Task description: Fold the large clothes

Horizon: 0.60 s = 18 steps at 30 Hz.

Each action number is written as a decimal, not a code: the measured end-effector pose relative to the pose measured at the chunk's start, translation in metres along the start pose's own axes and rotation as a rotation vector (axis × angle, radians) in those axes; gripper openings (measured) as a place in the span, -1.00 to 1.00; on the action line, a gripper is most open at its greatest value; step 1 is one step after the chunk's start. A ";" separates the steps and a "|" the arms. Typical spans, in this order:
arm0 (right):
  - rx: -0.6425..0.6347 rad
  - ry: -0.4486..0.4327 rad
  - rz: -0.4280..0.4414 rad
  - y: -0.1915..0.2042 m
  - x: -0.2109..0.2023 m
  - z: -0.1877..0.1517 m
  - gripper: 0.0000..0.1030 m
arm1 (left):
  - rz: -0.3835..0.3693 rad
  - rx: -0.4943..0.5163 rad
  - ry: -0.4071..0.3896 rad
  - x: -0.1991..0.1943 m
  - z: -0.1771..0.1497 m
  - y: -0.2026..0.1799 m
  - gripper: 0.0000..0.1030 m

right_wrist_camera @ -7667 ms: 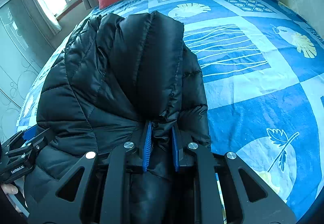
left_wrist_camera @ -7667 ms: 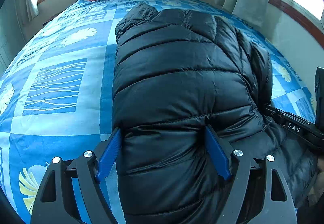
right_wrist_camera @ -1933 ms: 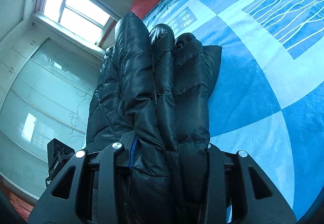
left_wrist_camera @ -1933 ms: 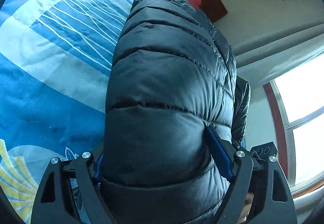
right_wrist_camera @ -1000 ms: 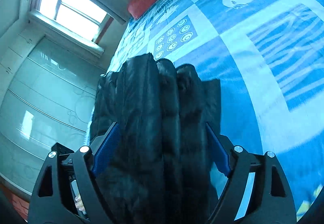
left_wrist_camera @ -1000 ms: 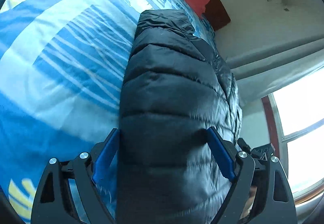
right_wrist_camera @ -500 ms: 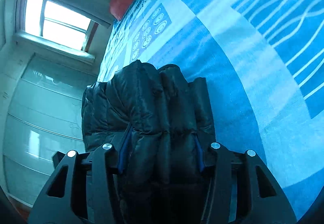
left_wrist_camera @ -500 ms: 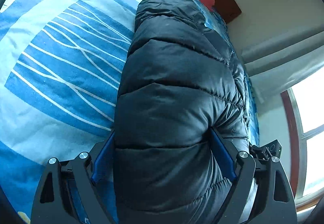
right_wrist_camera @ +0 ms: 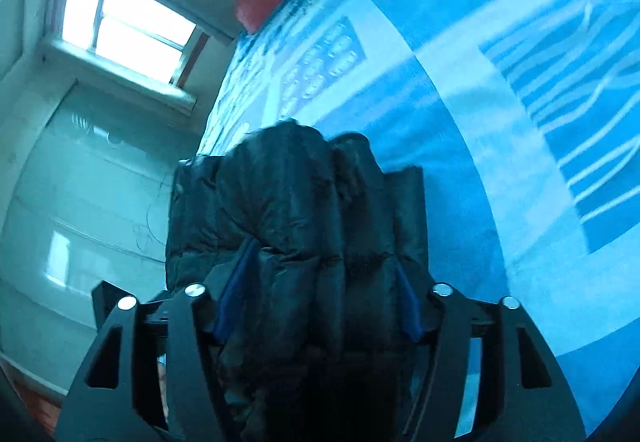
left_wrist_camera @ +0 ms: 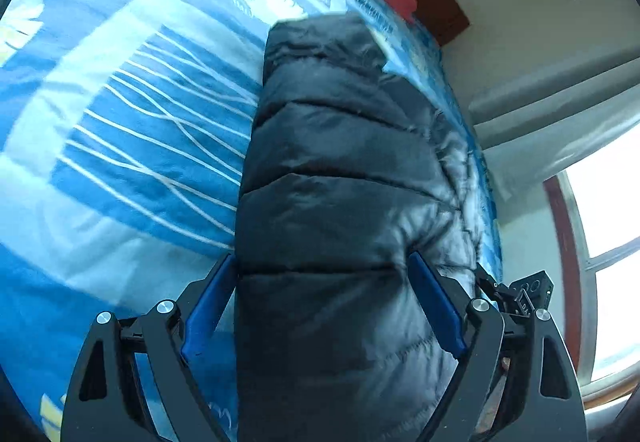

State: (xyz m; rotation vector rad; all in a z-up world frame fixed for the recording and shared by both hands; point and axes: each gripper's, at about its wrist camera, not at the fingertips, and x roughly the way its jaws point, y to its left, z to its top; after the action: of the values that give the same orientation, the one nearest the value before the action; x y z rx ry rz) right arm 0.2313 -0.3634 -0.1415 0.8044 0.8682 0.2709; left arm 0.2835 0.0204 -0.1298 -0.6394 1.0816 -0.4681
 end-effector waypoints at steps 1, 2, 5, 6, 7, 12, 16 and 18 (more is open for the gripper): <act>-0.001 0.002 0.006 -0.001 0.000 0.003 0.35 | -0.007 0.001 -0.011 -0.006 0.000 0.000 0.66; 0.006 0.000 0.011 -0.002 0.001 0.005 0.38 | -0.012 0.001 -0.020 -0.009 0.000 0.000 0.66; 0.054 -0.016 0.018 -0.009 0.007 0.011 0.40 | -0.014 -0.010 -0.036 -0.006 0.009 0.004 0.66; 0.077 -0.025 0.032 -0.012 0.010 0.014 0.40 | -0.019 -0.024 -0.039 -0.001 0.014 0.005 0.66; 0.097 -0.029 0.045 -0.014 0.012 0.016 0.41 | -0.020 -0.030 -0.039 0.004 0.019 0.005 0.66; 0.167 -0.009 0.036 -0.027 0.030 0.022 0.14 | 0.059 0.003 -0.019 0.032 0.033 0.004 0.67; 0.151 0.004 0.006 -0.030 0.039 0.024 -0.02 | 0.080 -0.027 0.011 0.049 0.035 0.003 0.69; 0.145 0.005 0.000 -0.030 0.045 0.024 -0.03 | 0.092 -0.019 0.006 0.053 0.034 0.001 0.70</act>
State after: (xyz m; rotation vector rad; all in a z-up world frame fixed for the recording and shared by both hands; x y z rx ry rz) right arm 0.2748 -0.3728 -0.1796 0.9386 0.9003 0.2122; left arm 0.3356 -0.0044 -0.1546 -0.6020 1.1174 -0.3808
